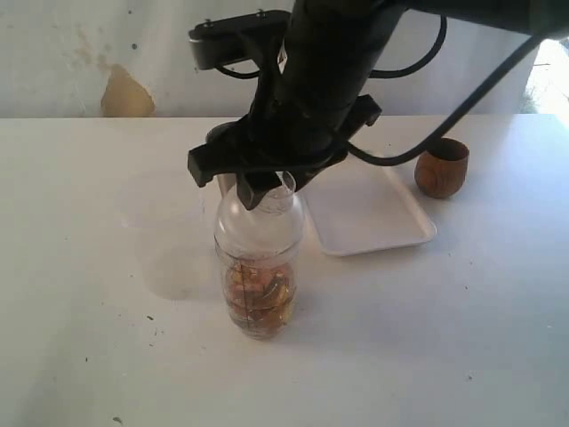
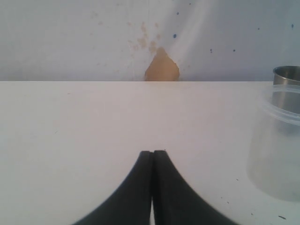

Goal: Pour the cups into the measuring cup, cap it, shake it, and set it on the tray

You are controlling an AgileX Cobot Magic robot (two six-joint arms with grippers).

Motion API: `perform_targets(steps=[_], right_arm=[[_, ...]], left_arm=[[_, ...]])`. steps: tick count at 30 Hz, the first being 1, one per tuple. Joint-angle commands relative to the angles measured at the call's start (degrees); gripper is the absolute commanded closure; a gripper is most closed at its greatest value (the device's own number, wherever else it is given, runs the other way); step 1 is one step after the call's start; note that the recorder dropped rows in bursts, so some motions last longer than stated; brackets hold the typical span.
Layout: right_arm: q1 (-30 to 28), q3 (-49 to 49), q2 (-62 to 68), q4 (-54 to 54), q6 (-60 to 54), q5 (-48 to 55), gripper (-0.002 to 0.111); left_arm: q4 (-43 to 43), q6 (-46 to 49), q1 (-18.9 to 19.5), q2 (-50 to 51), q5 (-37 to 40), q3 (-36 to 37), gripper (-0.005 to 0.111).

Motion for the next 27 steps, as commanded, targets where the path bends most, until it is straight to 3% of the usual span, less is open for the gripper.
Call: perform_targets(steps=[1, 27], right_arm=[[-0.01, 0.07, -0.11, -0.52, 0.03, -2.63, 0.108], [-0.01, 0.07, 2.51, -0.52, 0.03, -4.68, 0.108]], left_arm=[[-0.30, -0.23, -0.08, -0.25, 0.04, 0.25, 0.107], [-0.30, -0.23, -0.08, -0.25, 0.04, 0.25, 0.107]])
